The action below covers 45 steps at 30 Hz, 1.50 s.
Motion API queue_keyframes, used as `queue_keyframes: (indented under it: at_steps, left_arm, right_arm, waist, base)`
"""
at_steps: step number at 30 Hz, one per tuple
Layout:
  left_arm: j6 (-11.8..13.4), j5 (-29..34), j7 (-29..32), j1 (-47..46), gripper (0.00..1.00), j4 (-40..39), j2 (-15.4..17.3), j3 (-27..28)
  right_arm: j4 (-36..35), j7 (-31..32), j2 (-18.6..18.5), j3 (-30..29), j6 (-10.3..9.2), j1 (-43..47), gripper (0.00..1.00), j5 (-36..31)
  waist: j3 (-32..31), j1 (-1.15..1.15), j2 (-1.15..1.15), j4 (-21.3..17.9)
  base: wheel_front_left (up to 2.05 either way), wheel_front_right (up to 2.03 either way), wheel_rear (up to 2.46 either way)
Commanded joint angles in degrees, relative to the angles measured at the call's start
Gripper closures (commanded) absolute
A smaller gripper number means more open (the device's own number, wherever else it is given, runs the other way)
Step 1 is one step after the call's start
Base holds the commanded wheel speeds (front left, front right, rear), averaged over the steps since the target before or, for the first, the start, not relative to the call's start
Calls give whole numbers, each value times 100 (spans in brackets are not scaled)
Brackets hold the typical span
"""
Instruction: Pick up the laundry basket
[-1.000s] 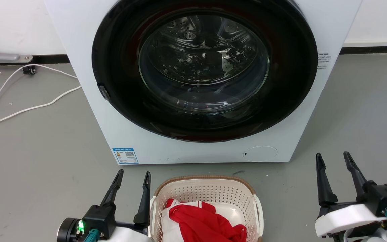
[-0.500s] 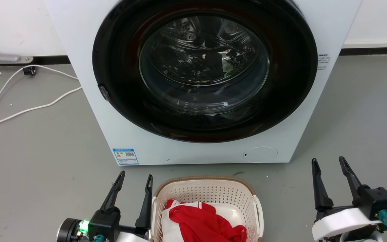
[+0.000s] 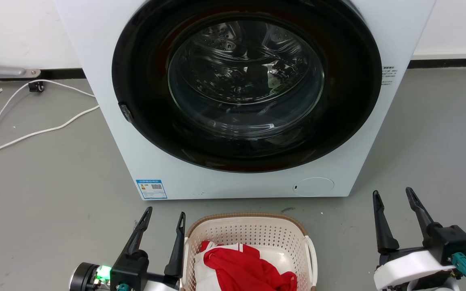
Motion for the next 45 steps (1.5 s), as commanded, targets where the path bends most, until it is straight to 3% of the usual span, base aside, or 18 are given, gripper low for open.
queue_keyframes:
  at_steps: [1, 15, 23, 33, 40, 45]
  left_arm:
    - [-28, -8, -44, 57, 0, 12, -13, 22]
    - [-21, -37, -37, -82, 0, 254, -67, 210]
    - [-144, -194, -30, -902, 0, 786, -24, 595]
    - [-469, -275, -30, -2243, 0, 2033, 299, 718]
    - [-572, -509, -31, -3315, 0, 3385, 501, 413]
    - [-578, -1038, 33, -4162, 0, 4599, 620, -596]
  right_arm:
    - [-7, -20, -9, 9, -2, -34, 0, 35]
    - [205, -18, -8, -87, -2, -154, 0, 57]
    - [503, -16, -8, -131, -2, -936, 0, -84]
    - [1386, 335, -6, 28, -3, -1942, 0, -306]
    - [2235, 964, -8, 138, -3, -2776, 0, -182]
    - [2959, 1509, -11, 230, -3, -3303, 0, -122]
  waist:
    - [-2, 0, 0, 0]
    - [373, 0, 0, -15]
    - [1775, 0, 0, -27]
    - [3137, 0, 0, 47]
    - [3838, 0, 0, 85]
    - [4241, 0, 0, 165]
  base:
    - [0, 0, 0]
    - [0, 0, 0]
    - [0, 0, 0]
    - [0, 0, 0]
    - [0, 0, 0]
    - [0, 0, 0]
